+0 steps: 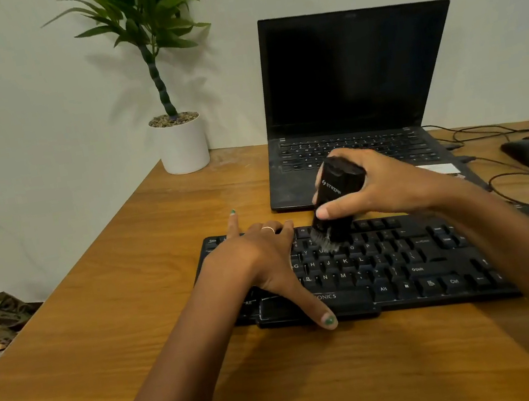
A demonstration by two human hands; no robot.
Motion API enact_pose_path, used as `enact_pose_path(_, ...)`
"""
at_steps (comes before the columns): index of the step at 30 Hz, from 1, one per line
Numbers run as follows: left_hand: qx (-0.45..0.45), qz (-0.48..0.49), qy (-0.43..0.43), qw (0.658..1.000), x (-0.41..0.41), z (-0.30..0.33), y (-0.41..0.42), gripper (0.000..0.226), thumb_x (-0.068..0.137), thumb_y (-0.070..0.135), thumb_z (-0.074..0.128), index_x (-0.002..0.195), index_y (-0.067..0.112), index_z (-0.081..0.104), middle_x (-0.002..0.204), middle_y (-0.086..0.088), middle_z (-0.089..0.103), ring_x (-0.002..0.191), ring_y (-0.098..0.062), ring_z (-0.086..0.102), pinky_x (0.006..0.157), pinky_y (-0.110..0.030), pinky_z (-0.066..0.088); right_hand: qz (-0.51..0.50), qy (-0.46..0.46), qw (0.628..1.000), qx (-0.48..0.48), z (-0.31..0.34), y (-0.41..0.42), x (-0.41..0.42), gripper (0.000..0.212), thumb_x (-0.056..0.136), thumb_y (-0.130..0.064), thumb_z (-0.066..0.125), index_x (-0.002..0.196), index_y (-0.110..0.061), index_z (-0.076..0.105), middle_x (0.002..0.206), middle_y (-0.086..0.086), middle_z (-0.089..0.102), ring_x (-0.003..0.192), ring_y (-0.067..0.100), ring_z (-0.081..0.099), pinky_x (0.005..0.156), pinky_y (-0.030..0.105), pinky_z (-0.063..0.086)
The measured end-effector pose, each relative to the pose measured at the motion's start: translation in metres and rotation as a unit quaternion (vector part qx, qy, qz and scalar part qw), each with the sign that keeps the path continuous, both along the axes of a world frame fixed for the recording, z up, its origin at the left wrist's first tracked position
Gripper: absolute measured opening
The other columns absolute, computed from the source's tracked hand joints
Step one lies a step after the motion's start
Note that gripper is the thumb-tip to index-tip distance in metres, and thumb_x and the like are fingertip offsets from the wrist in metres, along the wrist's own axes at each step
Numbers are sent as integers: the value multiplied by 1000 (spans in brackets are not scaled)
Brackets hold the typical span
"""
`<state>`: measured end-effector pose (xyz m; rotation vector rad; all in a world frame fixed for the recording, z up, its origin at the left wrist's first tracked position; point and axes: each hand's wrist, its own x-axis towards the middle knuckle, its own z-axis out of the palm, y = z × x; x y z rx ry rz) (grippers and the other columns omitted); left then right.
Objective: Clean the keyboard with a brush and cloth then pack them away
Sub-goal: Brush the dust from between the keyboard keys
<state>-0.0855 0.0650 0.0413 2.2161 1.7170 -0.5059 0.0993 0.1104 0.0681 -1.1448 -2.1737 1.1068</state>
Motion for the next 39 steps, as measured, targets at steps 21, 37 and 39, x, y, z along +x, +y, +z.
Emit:
enact_pose_path(21,-12,7,-3,1000,1,5,-4,131,62,76,68,154,21,-6,163,-3,-5,148,-22,-14,110,-55,-25,81,-17,996,34,0,-19,-25,49,61,-38,80,99,-17,58,91,-5,66,83,5,64,69,18,52)
enact_pose_path(37,-16,12,-8,1000,3,8,-4,129,62,75,69,155,22,-5,163,-3,-3,148,-22,-13,107,-53,-28,68,-11,996,54,-4,-18,-29,49,62,-42,79,99,-19,57,97,-3,66,88,9,64,75,26,53)
enact_pose_path(39,-16,11,-7,1000,3,8,-5,129,64,74,69,154,22,-8,163,-3,-4,148,-22,-15,108,-53,-28,97,-12,995,35,-1,-21,-29,45,65,-36,80,98,-15,59,93,2,66,83,12,65,69,24,54)
